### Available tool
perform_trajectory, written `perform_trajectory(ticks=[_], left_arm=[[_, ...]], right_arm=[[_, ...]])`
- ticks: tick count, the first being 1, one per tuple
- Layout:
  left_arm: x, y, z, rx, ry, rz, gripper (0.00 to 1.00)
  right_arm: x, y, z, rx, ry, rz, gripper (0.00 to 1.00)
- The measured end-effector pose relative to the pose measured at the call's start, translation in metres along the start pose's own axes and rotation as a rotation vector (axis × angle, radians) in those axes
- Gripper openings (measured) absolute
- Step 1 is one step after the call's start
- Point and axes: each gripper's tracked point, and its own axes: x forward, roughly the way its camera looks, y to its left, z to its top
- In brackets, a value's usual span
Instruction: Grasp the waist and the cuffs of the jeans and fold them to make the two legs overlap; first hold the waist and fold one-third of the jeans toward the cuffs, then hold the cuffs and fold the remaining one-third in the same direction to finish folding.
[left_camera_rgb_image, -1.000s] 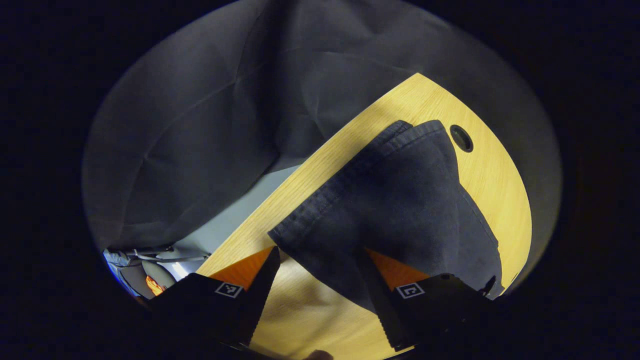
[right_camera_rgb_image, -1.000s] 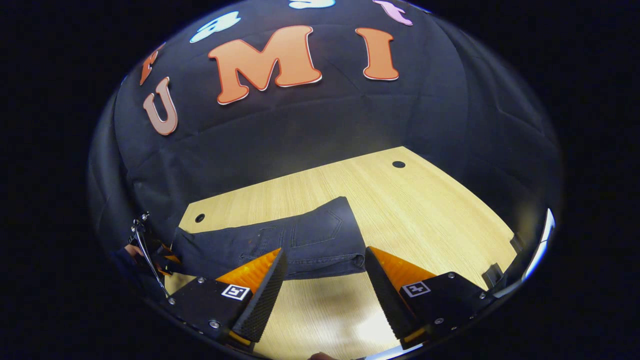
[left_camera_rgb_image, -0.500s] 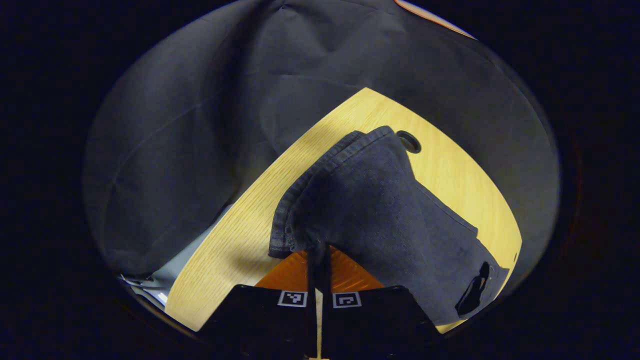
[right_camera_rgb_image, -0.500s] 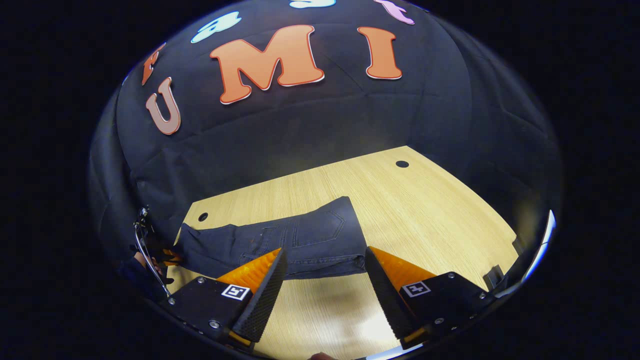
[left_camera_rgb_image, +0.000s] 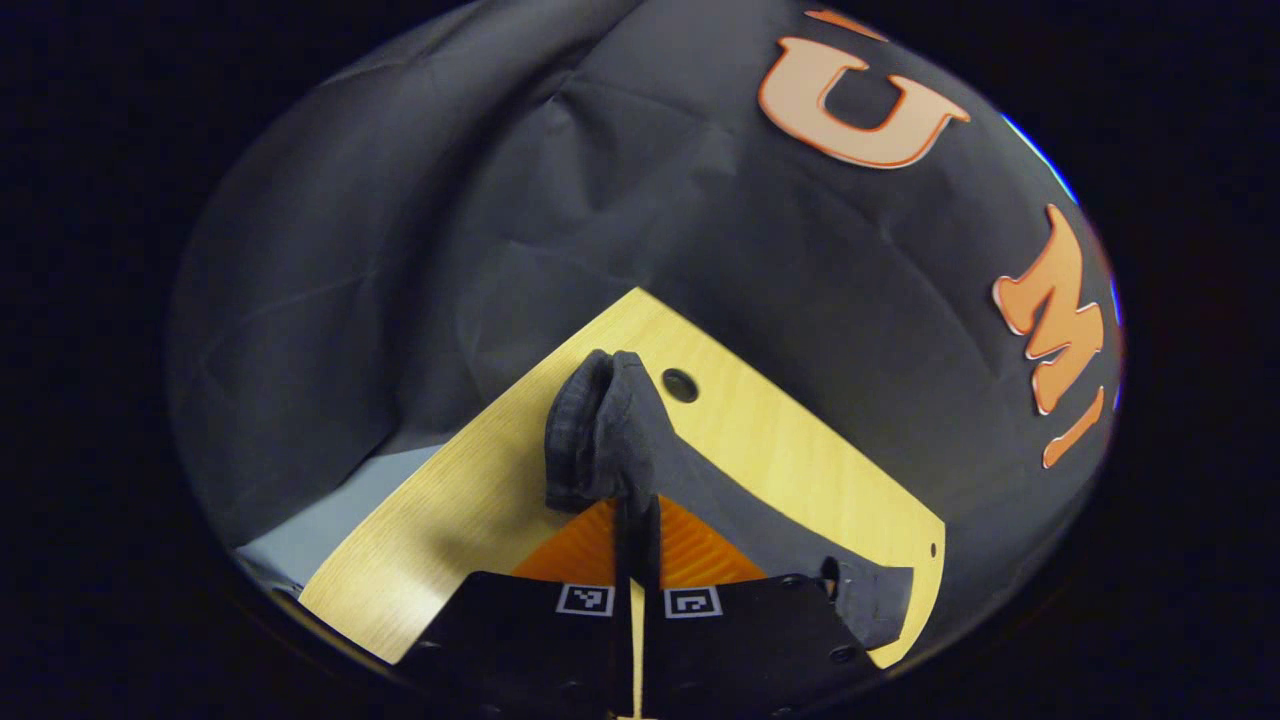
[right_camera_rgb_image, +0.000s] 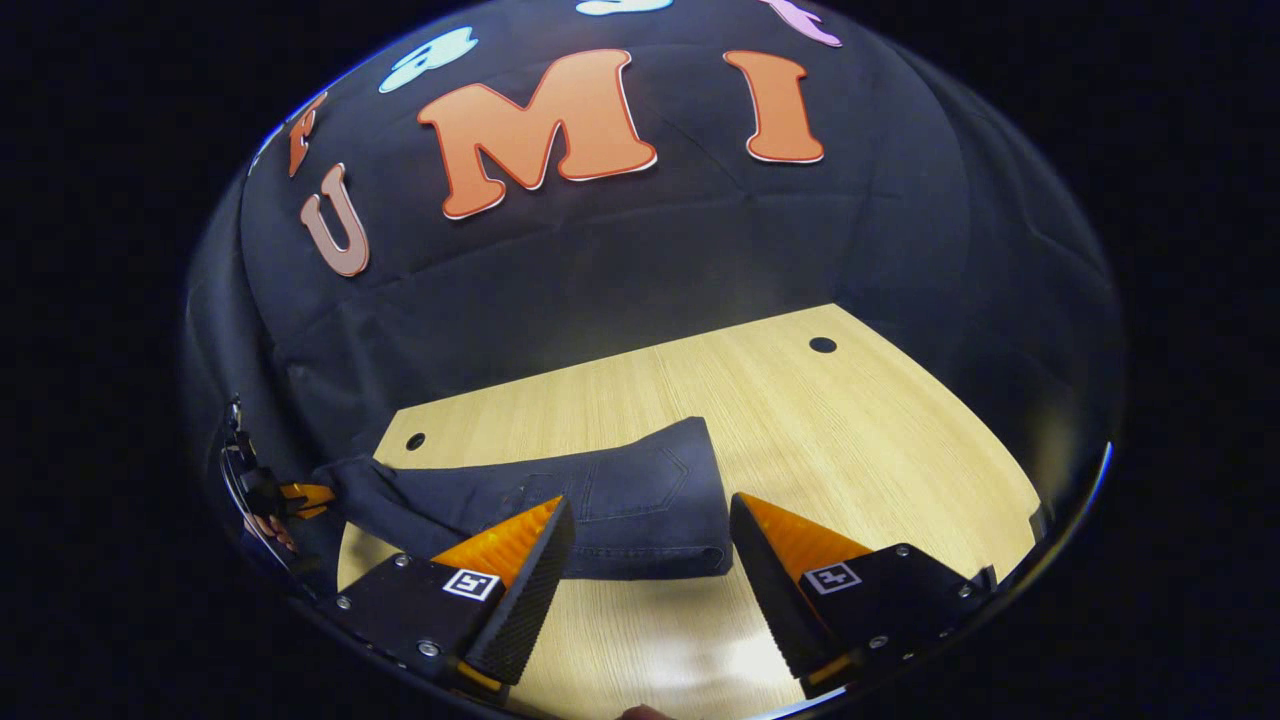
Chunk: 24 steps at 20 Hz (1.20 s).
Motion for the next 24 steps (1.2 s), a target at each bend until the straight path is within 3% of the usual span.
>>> perform_trajectory(ticks=[4, 9, 16, 24], left_arm=[[-0.063, -0.009, 0.029, 0.053, -0.063, -0.067, 0.04], [-0.115, -0.063, 0.035, 0.134, -0.107, -0.148, 0.04], [-0.131, -0.184, 0.010, 0.269, -0.115, -0.256, 0.04], [-0.128, -0.295, -0.066, 0.394, -0.022, -0.366, 0.04]], right_arm=[[0.007, -0.005, 0.014, -0.006, -0.015, 0.041, 0.95], [0.015, -0.017, 0.029, -0.015, -0.041, 0.070, 0.96], [0.028, -0.042, 0.042, -0.021, -0.055, 0.093, 0.98], [0.034, -0.086, 0.057, -0.009, -0.072, 0.087, 0.98]])
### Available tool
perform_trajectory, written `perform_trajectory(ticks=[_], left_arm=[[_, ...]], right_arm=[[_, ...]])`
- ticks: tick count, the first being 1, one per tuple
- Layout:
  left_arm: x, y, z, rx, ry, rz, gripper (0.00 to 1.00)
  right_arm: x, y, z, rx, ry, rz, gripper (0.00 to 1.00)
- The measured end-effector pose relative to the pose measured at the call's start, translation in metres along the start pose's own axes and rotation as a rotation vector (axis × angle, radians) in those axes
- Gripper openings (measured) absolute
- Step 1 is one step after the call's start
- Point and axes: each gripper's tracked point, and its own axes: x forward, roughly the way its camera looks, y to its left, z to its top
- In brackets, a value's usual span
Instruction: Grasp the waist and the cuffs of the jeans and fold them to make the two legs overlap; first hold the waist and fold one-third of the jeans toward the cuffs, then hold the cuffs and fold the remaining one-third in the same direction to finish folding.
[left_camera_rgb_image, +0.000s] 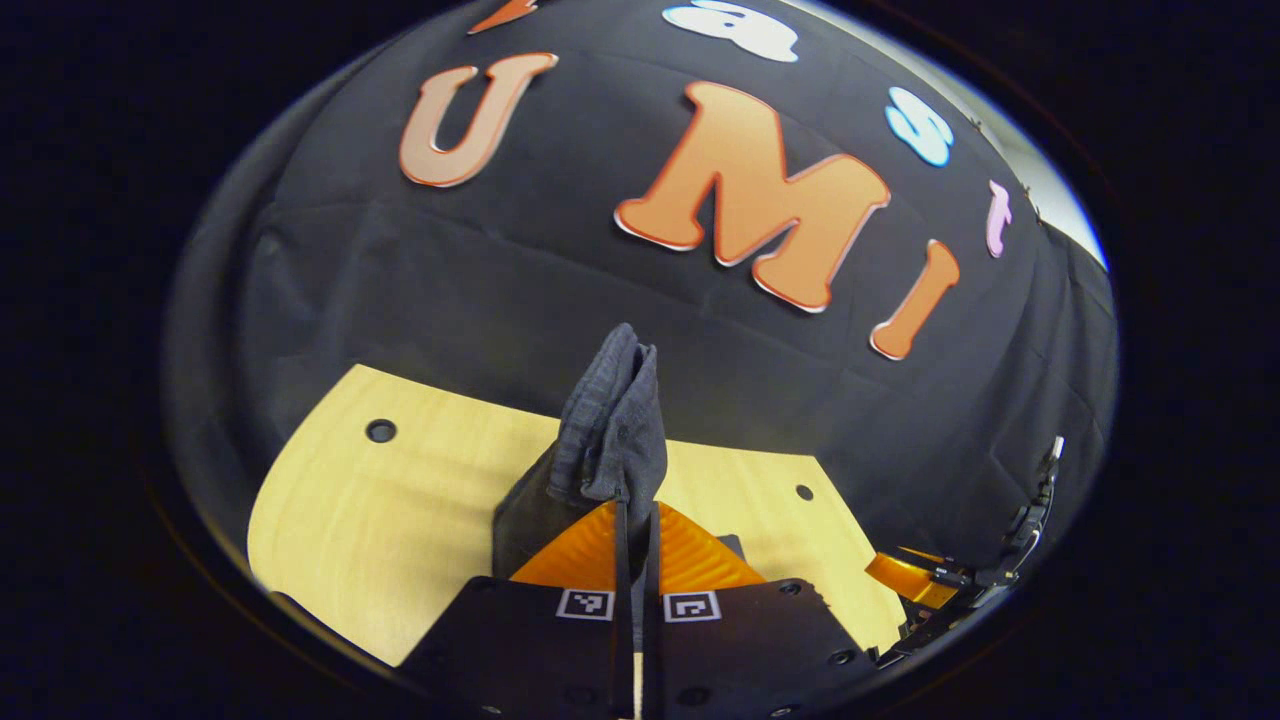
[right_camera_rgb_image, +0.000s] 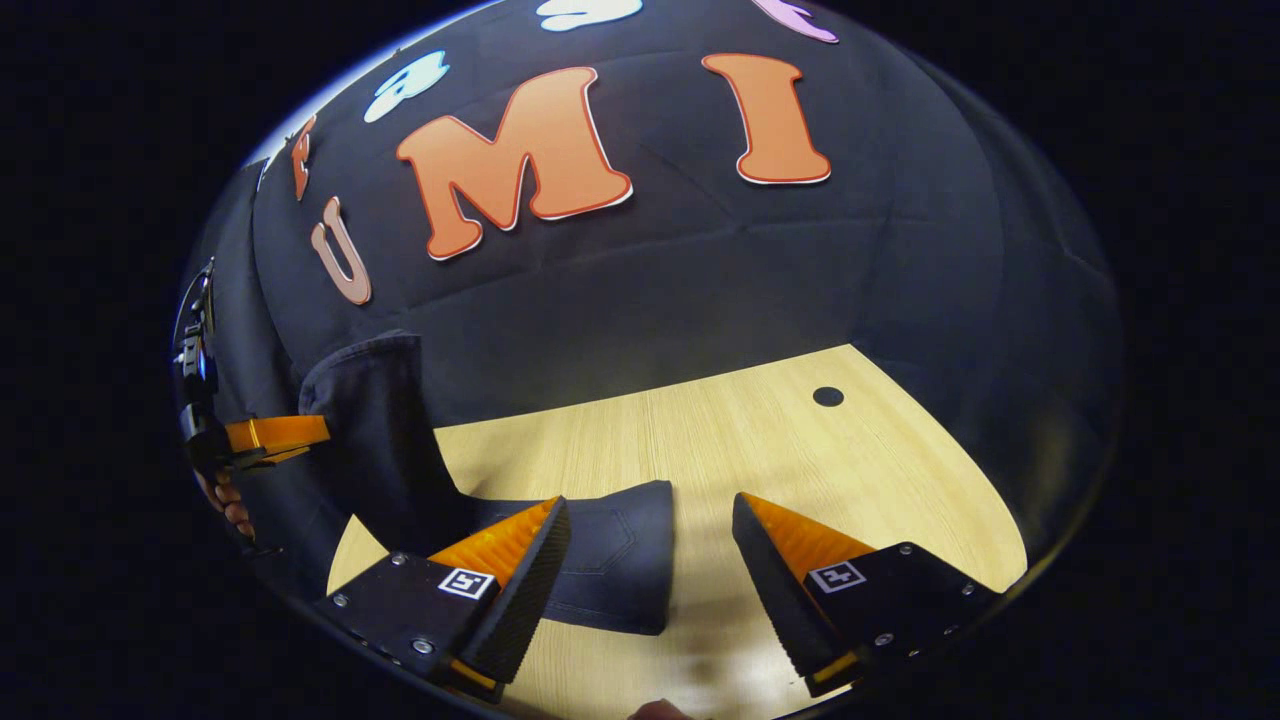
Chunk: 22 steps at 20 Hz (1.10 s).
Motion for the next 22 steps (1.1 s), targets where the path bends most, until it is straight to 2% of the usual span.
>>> perform_trajectory(ticks=[6, 13, 15, 17, 20, 21, 22], left_arm=[[0.034, -0.063, -0.057, 0.057, 0.134, -0.058, 0.04], [0.051, -0.099, -0.126, 0.210, 0.293, -0.040, 0.04], [0.044, -0.121, -0.127, 0.207, 0.293, -0.107, 0.11], [0.043, -0.137, -0.124, 0.205, 0.256, -0.151, 0.44], [0.033, -0.114, -0.107, 0.218, 0.173, -0.079, 0.93], [0.027, -0.105, -0.099, 0.206, 0.136, -0.053, 0.88], [0.019, -0.096, -0.089, 0.195, 0.095, -0.025, 0.89]], right_arm=[[0.001, -0.027, 0.001, -0.007, 0.003, 0.001, 0.98], [0.007, -0.035, 0.005, 0.003, -0.002, 0.031, 0.98], [0.006, -0.033, 0.007, -0.012, -0.008, 0.038, 0.98], [0.006, -0.029, 0.011, -0.027, -0.024, 0.045, 0.98], [0.001, -0.020, 0.023, -0.079, -0.074, 0.042, 0.98], [-0.001, -0.015, 0.027, -0.100, -0.088, 0.048, 0.98], [-0.006, -0.009, 0.030, -0.116, -0.108, 0.054, 0.98]])
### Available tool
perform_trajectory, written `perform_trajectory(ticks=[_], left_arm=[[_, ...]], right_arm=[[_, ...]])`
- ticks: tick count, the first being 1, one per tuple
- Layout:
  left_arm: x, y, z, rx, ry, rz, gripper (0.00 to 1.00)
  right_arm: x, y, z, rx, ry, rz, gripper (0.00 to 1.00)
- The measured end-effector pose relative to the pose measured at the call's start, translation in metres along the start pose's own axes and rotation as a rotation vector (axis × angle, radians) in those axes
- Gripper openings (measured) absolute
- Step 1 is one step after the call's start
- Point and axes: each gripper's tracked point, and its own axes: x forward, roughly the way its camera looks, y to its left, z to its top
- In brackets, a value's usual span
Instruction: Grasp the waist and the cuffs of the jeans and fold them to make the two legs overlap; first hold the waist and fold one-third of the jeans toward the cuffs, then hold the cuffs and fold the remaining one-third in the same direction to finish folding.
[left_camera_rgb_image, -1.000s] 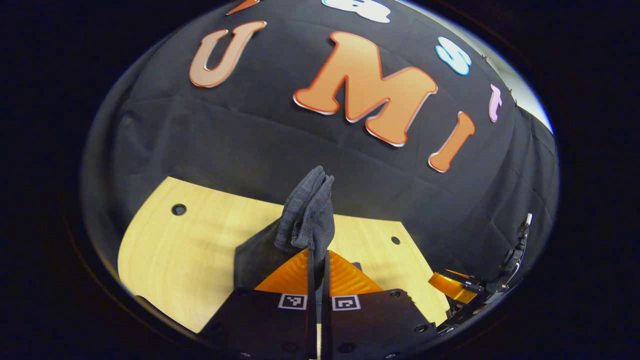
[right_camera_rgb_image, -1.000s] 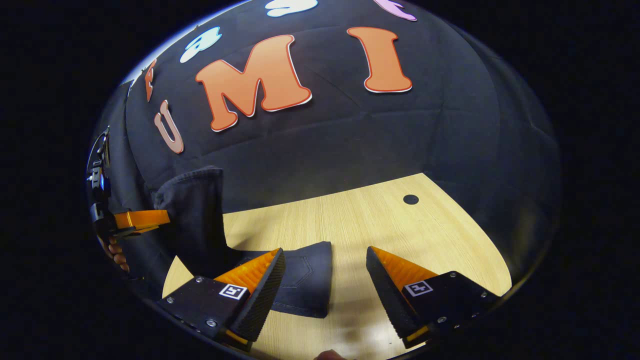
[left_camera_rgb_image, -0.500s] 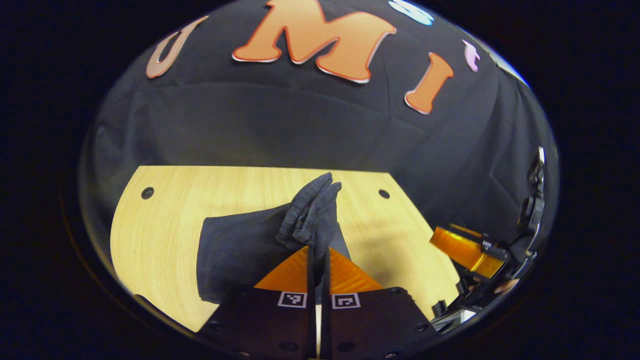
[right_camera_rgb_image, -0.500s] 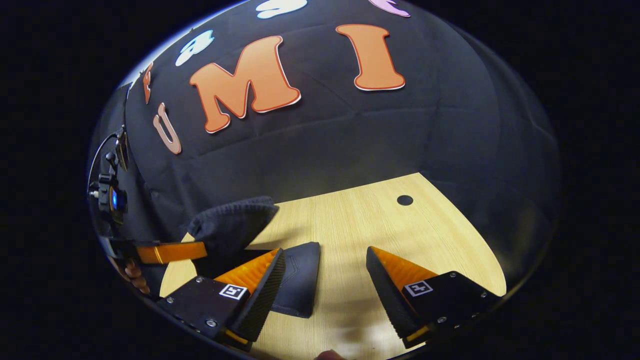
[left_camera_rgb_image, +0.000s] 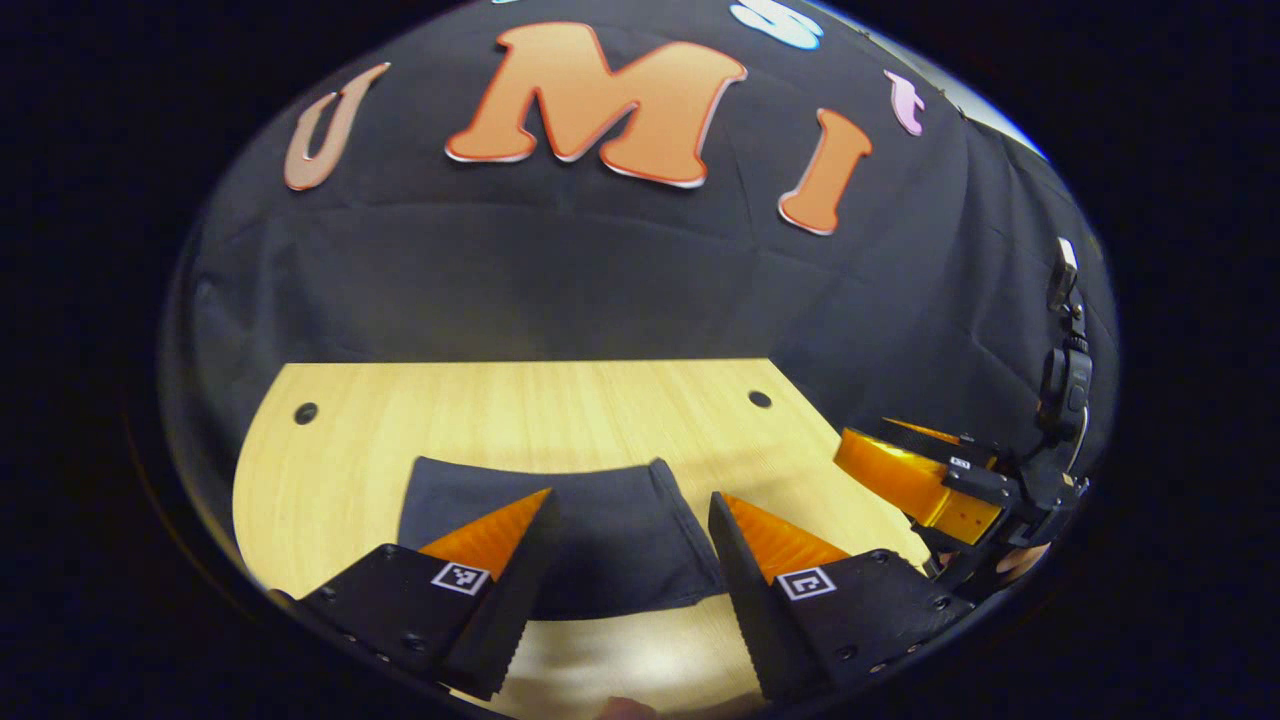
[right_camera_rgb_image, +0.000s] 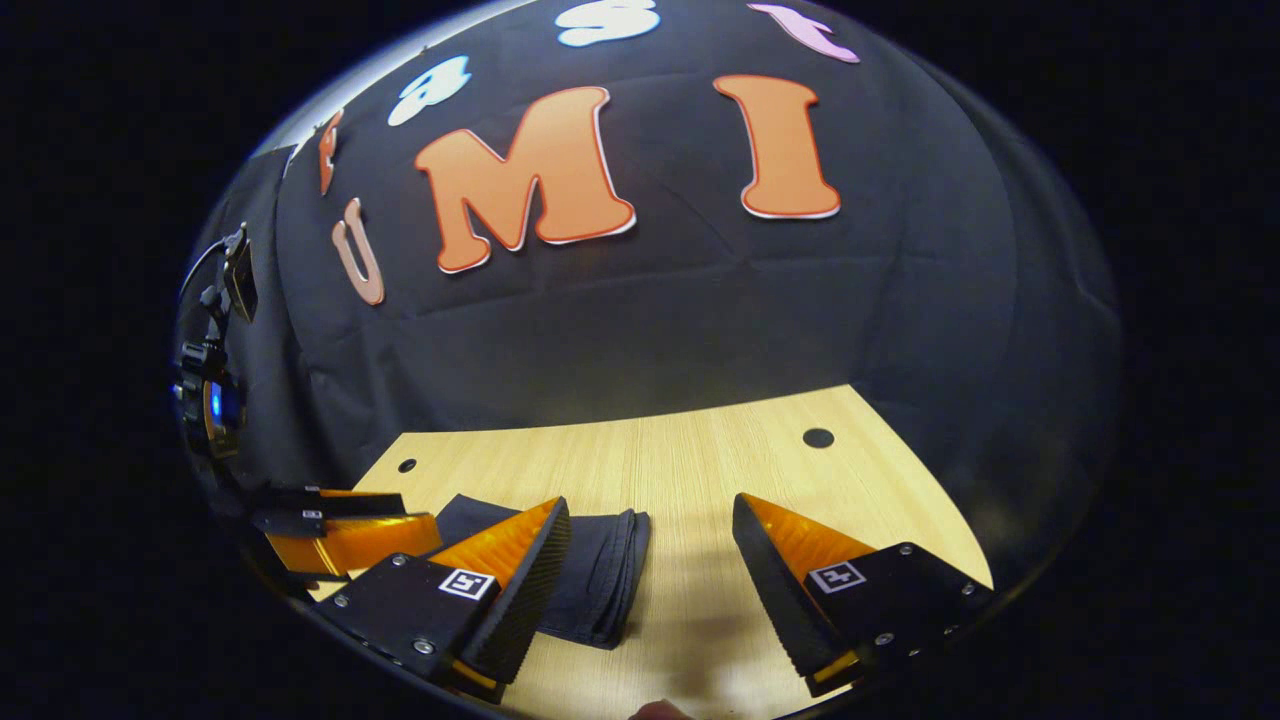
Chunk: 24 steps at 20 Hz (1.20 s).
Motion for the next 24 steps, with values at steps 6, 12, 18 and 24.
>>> perform_trajectory(ticks=[6, 12, 18, 24], left_arm=[[-0.079, 0.074, 0.059, 0.057, -0.296, 0.258, 0.98], [-0.157, 0.109, 0.085, 0.080, -0.497, 0.410, 0.98], [-0.195, 0.105, 0.095, 0.089, -0.613, 0.390, 0.98], [-0.202, 0.097, 0.080, 0.118, -0.592, 0.351, 0.98]], right_arm=[[-0.021, 0.044, 0.048, -0.124, -0.189, 0.049, 0.98], [-0.041, 0.079, 0.086, -0.194, -0.331, 0.088, 0.98], [-0.069, 0.099, 0.101, -0.229, -0.426, 0.068, 0.98], [-0.085, 0.110, 0.092, -0.218, -0.418, 0.031, 0.98]])
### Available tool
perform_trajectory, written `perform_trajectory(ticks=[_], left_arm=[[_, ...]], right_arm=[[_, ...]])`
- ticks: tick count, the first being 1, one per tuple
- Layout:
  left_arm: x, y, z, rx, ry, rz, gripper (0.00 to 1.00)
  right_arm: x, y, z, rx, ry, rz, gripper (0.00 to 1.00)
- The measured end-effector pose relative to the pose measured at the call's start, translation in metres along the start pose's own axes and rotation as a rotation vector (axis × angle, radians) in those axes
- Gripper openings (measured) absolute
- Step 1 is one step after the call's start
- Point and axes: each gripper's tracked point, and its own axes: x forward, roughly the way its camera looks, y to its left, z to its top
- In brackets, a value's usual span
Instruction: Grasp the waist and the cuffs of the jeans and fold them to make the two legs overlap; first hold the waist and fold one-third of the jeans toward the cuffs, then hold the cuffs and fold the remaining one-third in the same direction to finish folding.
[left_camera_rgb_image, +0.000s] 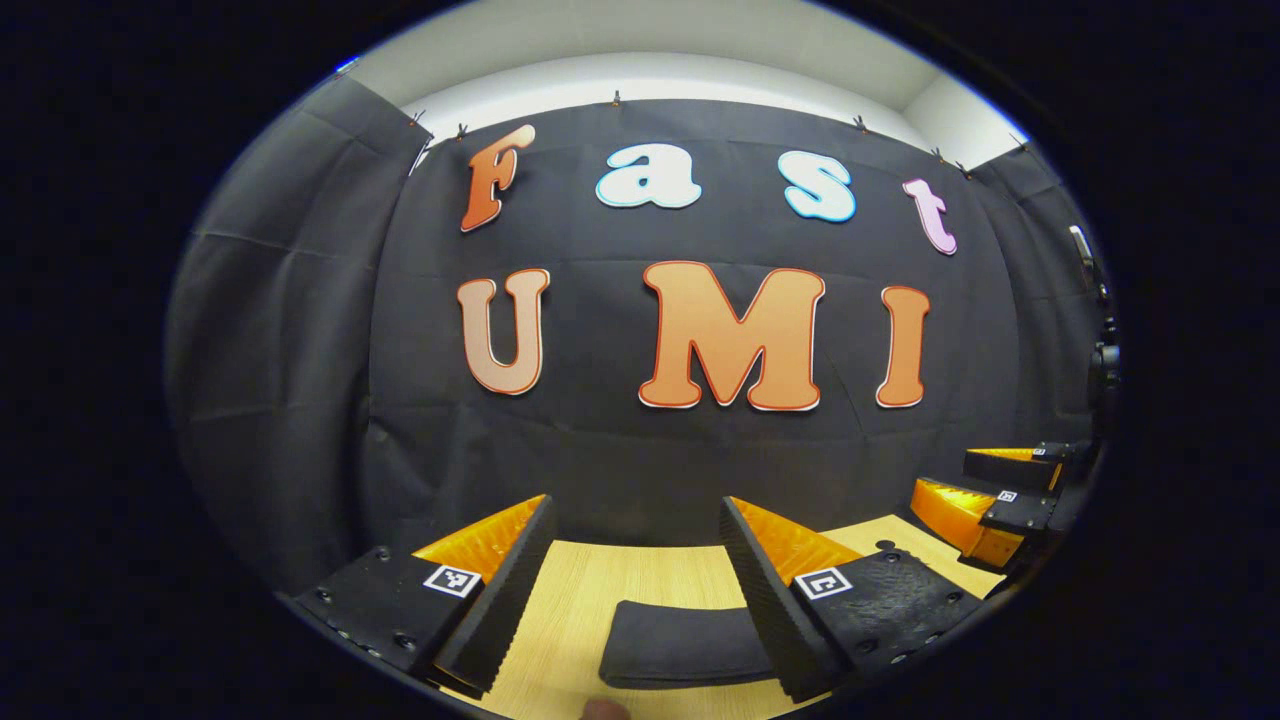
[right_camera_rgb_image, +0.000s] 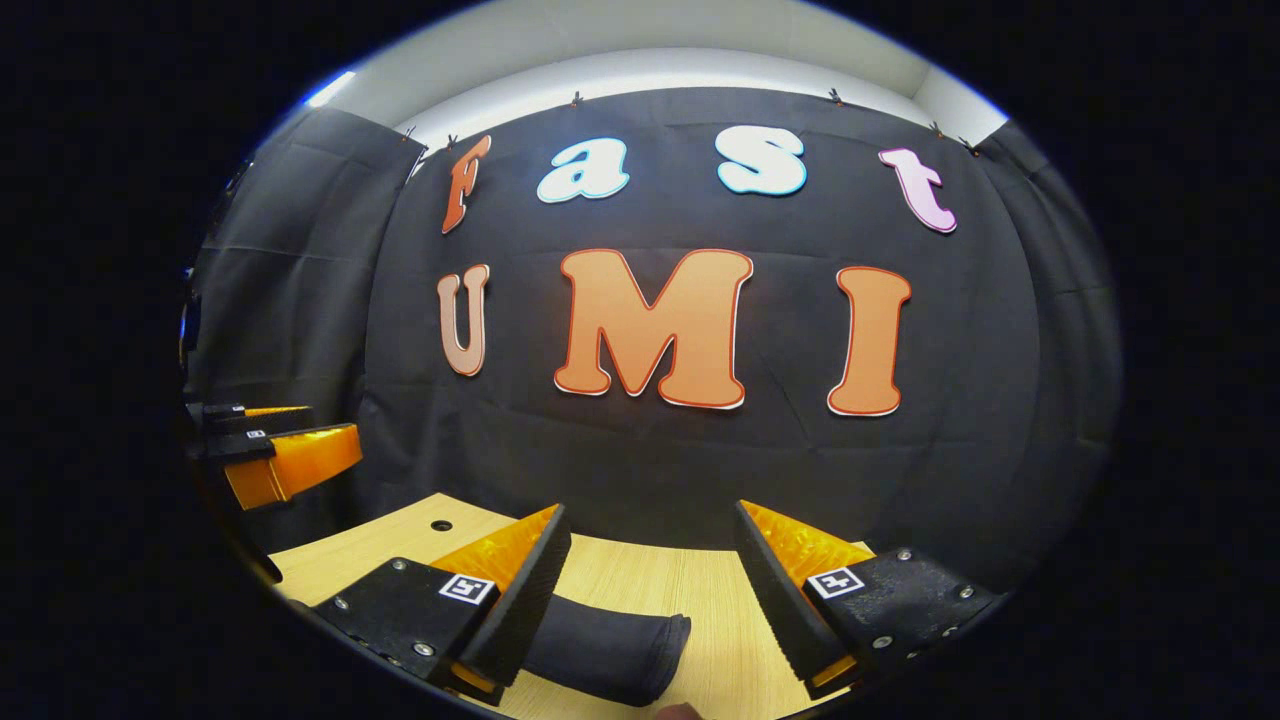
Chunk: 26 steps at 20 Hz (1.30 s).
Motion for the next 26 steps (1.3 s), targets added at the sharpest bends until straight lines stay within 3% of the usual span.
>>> perform_trajectory(ticks=[5, 12, 17, 25, 26], left_arm=[[-0.023, -0.004, 0.009, 0.032, -0.043, -0.043, 0.98], [-0.047, 0.005, 0.015, 0.090, -0.096, -0.019, 0.97], [-0.066, 0.019, 0.010, 0.078, -0.102, 0.001, 0.96], [-0.083, 0.033, 0.011, 0.066, -0.126, -0.017, 0.97], [-0.082, 0.036, 0.013, 0.070, -0.134, -0.023, 0.97]], right_arm=[[-0.017, 0.015, 0.001, 0.007, 0.015, -0.001, 0.98], [-0.044, 0.011, 0.014, 0.010, -0.027, -0.061, 0.98], [-0.065, 0.020, 0.014, 0.035, -0.037, -0.057, 0.98], [-0.096, 0.030, 0.020, -0.025, -0.077, -0.068, 0.96], [-0.097, 0.031, 0.019, -0.028, -0.071, -0.068, 1.00]])
